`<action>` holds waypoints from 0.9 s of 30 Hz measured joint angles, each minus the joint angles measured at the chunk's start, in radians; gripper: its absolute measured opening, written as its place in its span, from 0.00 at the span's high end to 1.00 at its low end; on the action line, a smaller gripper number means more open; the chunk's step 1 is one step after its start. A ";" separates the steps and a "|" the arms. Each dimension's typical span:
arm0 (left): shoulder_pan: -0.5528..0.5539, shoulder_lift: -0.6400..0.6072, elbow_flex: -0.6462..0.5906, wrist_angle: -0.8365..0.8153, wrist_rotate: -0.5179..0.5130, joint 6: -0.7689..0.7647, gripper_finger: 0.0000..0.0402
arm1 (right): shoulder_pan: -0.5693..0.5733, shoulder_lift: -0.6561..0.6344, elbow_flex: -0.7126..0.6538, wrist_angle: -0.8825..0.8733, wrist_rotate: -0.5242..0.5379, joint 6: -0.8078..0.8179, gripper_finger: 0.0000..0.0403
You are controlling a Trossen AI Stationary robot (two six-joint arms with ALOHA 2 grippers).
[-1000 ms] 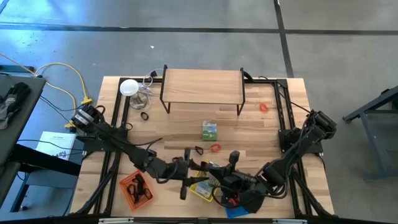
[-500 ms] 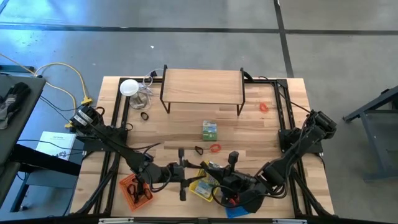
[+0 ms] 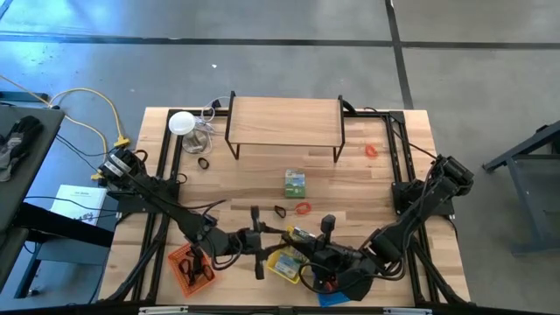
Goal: Pick & Place Office Desk Supplies
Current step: Put the bottom right black rubber band into the orange bin
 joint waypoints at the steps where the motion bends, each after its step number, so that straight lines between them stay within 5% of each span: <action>1: 0.000 0.000 0.000 0.000 0.010 0.000 0.69 | 0.000 0.000 0.000 0.000 0.000 0.000 0.99; 17: -0.002 0.000 0.000 0.002 0.022 -0.030 0.71 | -0.002 0.000 0.000 -0.003 0.003 0.000 0.99; 27: -0.003 0.000 -0.002 -0.008 0.021 -0.030 0.98 | -0.014 0.000 0.000 -0.008 -0.073 0.040 0.99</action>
